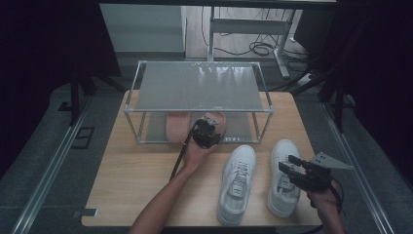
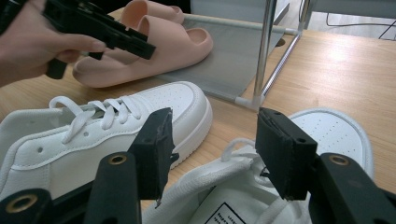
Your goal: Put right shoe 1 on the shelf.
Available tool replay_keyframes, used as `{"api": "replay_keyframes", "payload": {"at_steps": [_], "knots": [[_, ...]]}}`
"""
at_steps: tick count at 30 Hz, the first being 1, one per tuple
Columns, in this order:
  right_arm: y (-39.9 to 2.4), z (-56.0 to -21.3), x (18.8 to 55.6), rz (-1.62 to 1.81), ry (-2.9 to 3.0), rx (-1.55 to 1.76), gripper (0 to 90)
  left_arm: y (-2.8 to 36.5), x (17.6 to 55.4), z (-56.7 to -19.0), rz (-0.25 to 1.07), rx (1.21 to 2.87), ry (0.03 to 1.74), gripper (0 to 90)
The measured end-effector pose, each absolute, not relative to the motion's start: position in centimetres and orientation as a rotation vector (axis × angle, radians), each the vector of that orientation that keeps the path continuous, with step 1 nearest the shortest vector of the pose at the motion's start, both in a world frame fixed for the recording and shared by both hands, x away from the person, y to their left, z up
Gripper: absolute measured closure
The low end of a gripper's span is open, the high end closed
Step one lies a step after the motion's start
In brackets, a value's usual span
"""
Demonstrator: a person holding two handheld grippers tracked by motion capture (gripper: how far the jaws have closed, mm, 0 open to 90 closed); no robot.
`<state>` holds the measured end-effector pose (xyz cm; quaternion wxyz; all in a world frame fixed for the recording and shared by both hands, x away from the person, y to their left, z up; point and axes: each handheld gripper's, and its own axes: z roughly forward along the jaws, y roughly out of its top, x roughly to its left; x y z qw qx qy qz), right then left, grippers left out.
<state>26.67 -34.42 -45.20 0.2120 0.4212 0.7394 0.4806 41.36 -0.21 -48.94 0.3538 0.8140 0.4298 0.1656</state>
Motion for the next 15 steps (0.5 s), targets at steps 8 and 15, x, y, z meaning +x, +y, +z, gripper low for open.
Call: {"api": "replay_keyframes", "payload": {"at_steps": [8,15], "knots": [[-34.2,-45.2,26.6,1.333,2.059,1.166,46.6,1.9,38.1,-47.6,0.411,2.114,1.035,68.1],[-34.2,-45.2,26.6,1.332,2.057,1.165,46.6,5.5,35.3,-47.3,0.391,2.109,0.984,86.1]]}}
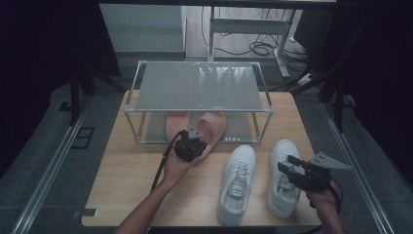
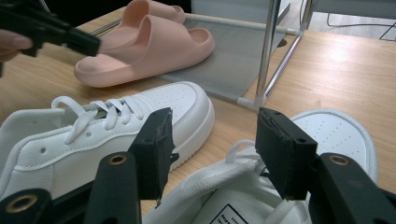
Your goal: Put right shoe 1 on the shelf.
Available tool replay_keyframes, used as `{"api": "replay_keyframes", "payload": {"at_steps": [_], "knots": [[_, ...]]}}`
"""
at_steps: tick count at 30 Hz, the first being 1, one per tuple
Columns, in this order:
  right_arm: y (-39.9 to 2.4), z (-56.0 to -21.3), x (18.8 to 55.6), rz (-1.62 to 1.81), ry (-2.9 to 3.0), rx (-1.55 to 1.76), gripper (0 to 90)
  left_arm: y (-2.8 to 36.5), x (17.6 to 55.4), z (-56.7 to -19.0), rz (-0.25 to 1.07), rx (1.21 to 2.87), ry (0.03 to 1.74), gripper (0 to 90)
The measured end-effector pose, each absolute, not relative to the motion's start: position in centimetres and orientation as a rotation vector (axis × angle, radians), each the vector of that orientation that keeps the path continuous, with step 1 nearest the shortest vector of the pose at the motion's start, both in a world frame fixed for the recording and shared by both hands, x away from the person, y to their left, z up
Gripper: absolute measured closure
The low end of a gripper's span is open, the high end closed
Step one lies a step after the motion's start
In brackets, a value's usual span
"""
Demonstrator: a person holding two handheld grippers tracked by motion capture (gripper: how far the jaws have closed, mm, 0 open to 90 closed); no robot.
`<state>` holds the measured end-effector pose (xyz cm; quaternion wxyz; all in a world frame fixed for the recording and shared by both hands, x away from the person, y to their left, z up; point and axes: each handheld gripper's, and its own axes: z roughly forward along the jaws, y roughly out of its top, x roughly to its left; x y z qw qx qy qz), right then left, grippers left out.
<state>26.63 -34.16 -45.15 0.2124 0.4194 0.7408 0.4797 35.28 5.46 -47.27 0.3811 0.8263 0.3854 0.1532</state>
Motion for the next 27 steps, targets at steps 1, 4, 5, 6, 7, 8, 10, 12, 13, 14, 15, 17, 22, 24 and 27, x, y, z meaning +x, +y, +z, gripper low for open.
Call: {"api": "replay_keyframes", "payload": {"at_steps": [1,4,5,6,7,8,10,12,13,14,15,17,22,24,27], "knots": [[-34.2,-45.1,26.6,1.330,2.058,1.165,46.5,6.0,34.9,-47.3,0.389,2.111,0.976,87.8],[-34.1,-45.1,26.6,1.332,2.055,1.165,46.6,7.4,33.8,-47.5,0.389,2.130,0.957,90.0],[-34.1,-45.1,26.6,1.332,2.055,1.165,46.6,7.8,33.6,-47.6,0.390,2.136,0.957,90.0],[-34.1,-45.1,26.6,1.331,2.055,1.166,46.6,8.1,33.4,-47.7,0.395,2.144,0.955,90.0],[-34.1,-45.1,26.6,1.329,2.057,1.166,46.6,8.4,33.2,-47.8,0.404,2.154,0.951,90.0],[-34.1,-45.1,26.6,1.329,2.056,1.167,46.6,8.6,33.2,-47.9,0.410,2.160,0.948,90.0],[-34.0,-45.2,26.6,1.329,2.058,1.169,46.6,9.0,33.2,-48.2,0.415,2.178,0.948,90.0],[-33.9,-45.2,26.6,1.327,2.060,1.166,46.6,9.1,33.5,-48.4,0.425,2.191,0.945,90.0],[-33.9,-45.2,26.6,1.327,2.061,1.165,46.6,9.1,33.7,-48.6,0.424,2.202,0.949,90.0],[-33.9,-45.2,26.6,1.325,2.064,1.165,46.6,9.1,33.8,-48.7,0.421,2.205,0.950,90.0],[-33.9,-45.2,26.6,1.326,2.064,1.165,46.6,9.1,34.0,-49.0,0.416,2.216,0.952,90.0],[-33.9,-45.2,26.6,1.325,2.063,1.166,46.6,8.9,34.0,-49.3,0.409,2.233,0.947,90.0],[-34.2,-45.2,26.6,1.329,2.053,1.174,46.6,8.7,33.9,-49.5,0.395,2.241,0.935,90.0],[-34.1,-45.2,26.6,1.327,2.055,1.168,46.6,8.6,34.0,-49.6,0.387,2.241,0.933,90.0],[-34.1,-45.1,26.5,1.329,2.055,1.164,46.6,8.2,33.9,-49.8,0.393,2.246,0.921,90.0]]}}
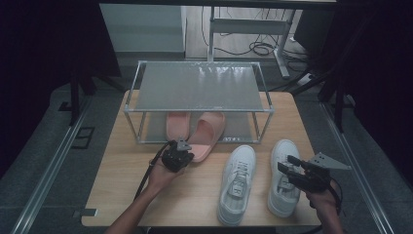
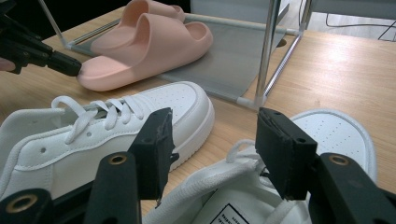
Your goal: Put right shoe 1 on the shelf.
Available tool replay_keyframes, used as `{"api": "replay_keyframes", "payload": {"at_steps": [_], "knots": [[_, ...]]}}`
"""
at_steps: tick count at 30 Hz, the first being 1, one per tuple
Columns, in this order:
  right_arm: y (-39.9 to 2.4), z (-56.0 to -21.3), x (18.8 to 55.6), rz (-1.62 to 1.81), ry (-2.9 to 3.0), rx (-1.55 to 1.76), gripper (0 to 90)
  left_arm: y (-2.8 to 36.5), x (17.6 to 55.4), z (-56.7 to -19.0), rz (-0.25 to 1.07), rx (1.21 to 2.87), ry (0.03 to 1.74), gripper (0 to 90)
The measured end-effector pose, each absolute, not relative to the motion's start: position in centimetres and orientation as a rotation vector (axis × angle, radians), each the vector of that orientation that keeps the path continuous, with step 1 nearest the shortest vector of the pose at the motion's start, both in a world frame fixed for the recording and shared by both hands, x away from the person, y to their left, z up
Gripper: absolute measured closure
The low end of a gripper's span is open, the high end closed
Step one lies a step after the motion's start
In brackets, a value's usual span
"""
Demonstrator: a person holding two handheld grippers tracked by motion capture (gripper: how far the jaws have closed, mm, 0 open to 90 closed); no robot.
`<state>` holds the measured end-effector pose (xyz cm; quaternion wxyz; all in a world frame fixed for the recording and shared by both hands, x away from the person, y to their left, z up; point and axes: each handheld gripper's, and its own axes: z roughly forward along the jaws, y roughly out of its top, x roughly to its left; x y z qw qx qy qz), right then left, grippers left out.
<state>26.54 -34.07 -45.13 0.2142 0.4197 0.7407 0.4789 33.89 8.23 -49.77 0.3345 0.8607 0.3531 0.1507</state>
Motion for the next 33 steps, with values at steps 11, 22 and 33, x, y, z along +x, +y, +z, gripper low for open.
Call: {"api": "replay_keyframes", "payload": {"at_steps": [11,22,33], "knots": [[-34.2,-45.1,26.5,1.329,2.051,1.169,46.6,9.2,33.3,-49.5,0.363,2.246,0.915,90.0],[-34.2,-45.2,26.6,1.325,2.054,1.170,46.6,8.4,33.9,-50.3,0.329,2.265,0.905,90.0],[-34.5,-45.0,26.4,1.328,2.043,1.169,46.6,6.2,35.3,-50.6,0.300,2.258,0.903,90.0]]}}
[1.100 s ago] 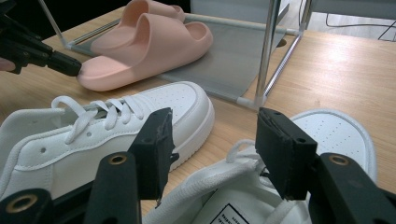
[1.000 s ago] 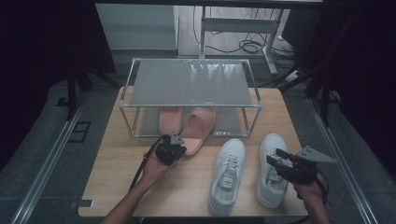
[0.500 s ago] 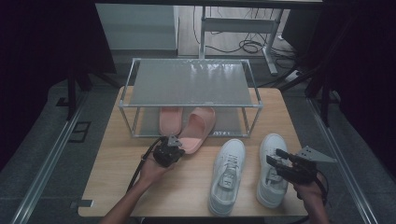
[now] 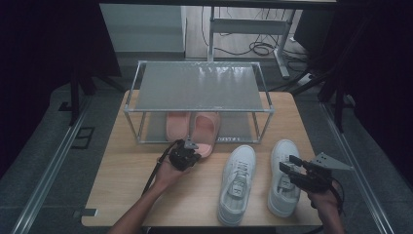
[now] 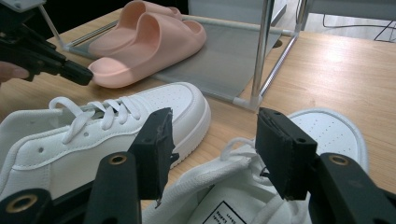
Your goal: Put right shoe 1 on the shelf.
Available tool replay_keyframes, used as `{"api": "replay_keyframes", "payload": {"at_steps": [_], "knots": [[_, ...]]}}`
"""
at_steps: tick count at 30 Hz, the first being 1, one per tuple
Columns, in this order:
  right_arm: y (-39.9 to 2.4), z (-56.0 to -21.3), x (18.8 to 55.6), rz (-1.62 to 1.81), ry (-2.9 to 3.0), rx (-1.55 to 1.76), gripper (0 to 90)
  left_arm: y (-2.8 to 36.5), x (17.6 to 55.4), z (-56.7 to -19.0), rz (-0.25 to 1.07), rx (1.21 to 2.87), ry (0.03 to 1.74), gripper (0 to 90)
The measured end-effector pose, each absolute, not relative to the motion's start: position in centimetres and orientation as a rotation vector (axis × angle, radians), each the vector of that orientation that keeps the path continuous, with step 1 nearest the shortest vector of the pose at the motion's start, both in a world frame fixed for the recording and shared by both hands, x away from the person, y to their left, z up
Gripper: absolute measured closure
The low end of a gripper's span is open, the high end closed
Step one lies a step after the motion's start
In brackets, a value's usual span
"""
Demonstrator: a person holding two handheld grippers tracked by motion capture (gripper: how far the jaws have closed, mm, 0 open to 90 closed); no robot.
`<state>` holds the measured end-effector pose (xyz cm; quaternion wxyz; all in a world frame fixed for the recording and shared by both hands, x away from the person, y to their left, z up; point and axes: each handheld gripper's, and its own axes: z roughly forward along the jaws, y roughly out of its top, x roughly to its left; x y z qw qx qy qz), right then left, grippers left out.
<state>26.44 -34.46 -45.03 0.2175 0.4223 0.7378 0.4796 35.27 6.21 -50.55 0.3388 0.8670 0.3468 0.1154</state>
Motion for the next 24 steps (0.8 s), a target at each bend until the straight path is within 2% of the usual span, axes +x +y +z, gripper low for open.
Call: {"api": "replay_keyframes", "payload": {"at_steps": [24], "knots": [[-35.0,-45.0,26.2,1.326,2.032,1.180,46.6,5.1,39.2,-50.9,0.344,2.209,1.026,90.0]]}}
